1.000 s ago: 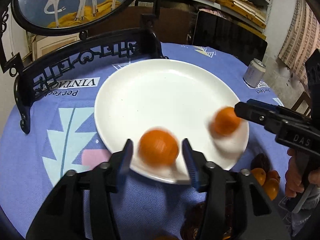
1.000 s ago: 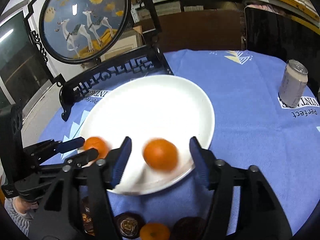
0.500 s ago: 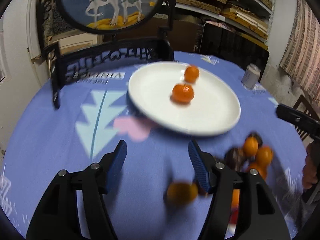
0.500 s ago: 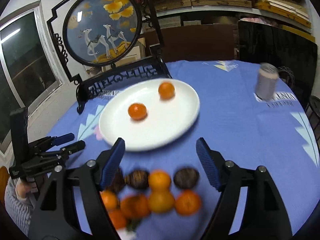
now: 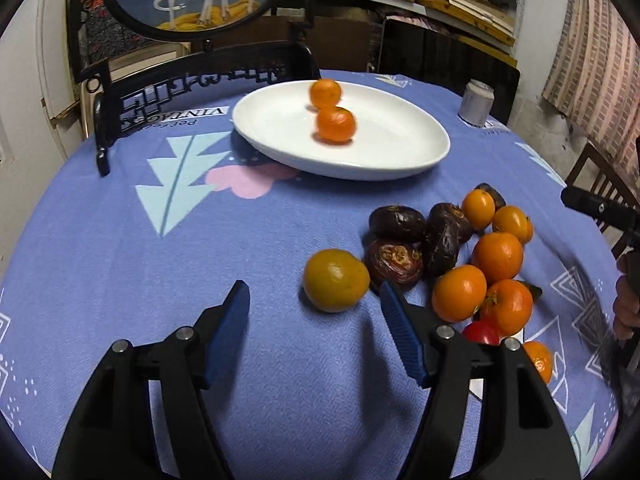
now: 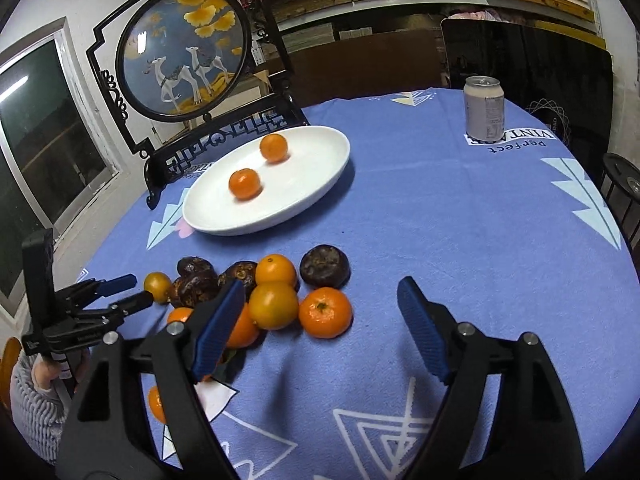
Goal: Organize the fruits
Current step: 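Move the left gripper to the yellow-green citrus while the right gripper approaches a tangerine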
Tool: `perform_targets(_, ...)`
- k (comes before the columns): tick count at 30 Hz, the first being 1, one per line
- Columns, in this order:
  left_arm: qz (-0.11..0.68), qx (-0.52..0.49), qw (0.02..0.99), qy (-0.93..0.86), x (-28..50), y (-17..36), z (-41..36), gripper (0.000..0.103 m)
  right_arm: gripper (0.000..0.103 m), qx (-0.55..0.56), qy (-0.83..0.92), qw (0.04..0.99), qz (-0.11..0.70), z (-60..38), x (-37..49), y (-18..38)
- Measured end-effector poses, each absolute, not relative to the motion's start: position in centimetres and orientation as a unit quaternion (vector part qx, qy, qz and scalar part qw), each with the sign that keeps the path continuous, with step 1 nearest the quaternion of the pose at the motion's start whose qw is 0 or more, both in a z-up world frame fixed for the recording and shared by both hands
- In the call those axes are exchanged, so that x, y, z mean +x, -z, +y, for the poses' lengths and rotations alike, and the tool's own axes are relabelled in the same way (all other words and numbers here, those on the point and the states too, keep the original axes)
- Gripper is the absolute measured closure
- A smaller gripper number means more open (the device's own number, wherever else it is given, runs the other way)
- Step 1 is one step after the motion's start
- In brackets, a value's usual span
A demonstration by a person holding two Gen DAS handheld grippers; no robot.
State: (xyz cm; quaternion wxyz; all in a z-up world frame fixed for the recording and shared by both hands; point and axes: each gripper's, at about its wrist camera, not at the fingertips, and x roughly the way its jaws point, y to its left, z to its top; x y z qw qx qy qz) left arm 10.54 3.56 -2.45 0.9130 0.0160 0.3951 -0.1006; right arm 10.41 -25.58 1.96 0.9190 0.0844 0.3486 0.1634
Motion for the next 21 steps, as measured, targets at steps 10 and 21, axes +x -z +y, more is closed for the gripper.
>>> perform_targets(10,0.407,0.029,0.909,0.088,11.6,3.4,3.6,0.034,0.021,0.083,-0.168,0.916,0.354,-25.2,10.5,-1.8)
perform_targets(21,0.391,0.044,0.912,0.116,11.7,3.1,2.5,0.037,0.025,0.083,-0.164,0.909,0.375,-25.0,11.1,-0.7)
